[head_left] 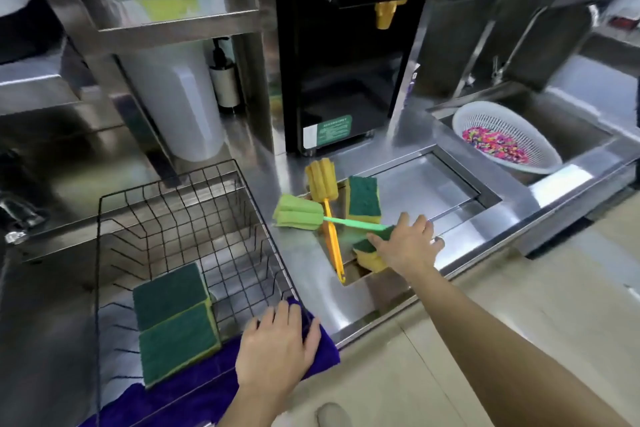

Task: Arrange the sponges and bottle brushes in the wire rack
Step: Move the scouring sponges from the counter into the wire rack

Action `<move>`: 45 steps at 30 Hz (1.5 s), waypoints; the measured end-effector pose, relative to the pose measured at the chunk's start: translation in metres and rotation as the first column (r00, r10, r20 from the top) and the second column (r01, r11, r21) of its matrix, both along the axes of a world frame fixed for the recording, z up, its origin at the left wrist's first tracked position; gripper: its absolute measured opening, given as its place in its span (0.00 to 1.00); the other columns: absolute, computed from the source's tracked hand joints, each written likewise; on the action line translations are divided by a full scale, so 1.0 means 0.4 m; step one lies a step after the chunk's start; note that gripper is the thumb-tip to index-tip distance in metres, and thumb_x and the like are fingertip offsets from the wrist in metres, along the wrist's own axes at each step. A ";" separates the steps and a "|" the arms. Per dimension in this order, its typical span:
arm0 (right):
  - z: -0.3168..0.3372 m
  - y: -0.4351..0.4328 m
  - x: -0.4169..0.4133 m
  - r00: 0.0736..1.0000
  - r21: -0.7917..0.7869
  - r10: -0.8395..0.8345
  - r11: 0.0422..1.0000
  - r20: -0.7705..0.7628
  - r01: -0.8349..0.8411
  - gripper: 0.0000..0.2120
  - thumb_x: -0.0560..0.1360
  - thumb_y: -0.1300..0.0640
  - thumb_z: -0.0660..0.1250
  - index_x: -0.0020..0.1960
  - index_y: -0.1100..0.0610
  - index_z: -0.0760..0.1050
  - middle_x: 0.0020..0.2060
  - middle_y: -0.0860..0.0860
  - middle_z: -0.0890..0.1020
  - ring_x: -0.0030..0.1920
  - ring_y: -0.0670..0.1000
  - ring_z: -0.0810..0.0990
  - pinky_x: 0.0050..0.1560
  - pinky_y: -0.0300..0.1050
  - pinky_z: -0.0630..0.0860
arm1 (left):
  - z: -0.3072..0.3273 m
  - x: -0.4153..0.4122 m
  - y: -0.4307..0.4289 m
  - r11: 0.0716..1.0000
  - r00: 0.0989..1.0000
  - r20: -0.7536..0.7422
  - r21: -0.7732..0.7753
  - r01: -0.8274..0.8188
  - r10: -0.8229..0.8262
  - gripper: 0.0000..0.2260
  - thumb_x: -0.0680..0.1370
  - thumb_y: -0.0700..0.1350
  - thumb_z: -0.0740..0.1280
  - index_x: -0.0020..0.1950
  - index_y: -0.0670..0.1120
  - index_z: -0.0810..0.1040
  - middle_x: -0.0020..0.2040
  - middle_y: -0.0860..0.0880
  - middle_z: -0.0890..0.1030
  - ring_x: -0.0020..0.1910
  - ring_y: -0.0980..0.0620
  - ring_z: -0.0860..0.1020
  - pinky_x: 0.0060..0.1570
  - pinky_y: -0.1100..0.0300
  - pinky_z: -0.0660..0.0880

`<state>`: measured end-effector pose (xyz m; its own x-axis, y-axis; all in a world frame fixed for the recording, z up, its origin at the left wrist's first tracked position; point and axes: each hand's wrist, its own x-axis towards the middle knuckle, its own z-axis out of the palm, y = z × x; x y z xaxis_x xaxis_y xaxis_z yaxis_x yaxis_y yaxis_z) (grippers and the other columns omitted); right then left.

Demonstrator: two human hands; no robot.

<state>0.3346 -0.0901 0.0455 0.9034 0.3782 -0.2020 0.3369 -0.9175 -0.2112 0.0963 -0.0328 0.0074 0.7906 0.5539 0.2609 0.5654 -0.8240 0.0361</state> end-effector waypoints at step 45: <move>-0.025 0.543 -0.365 0.548 0.591 0.357 0.732 -0.756 0.339 0.18 0.66 0.53 0.76 0.46 0.60 0.70 0.58 0.61 0.78 0.58 0.62 0.77 0.62 0.63 0.74 | -0.048 -0.283 0.086 0.915 0.917 0.292 0.219 -0.339 0.271 0.21 0.78 0.59 0.58 0.32 0.47 0.72 0.30 0.50 0.71 0.30 0.49 0.70 0.33 0.57 0.66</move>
<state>0.1886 0.1271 0.0354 0.4687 0.7167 -0.5164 -0.2880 -0.4286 -0.8563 -0.0169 0.0014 -0.0118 0.4831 0.6424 0.5949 0.7909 -0.6116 0.0182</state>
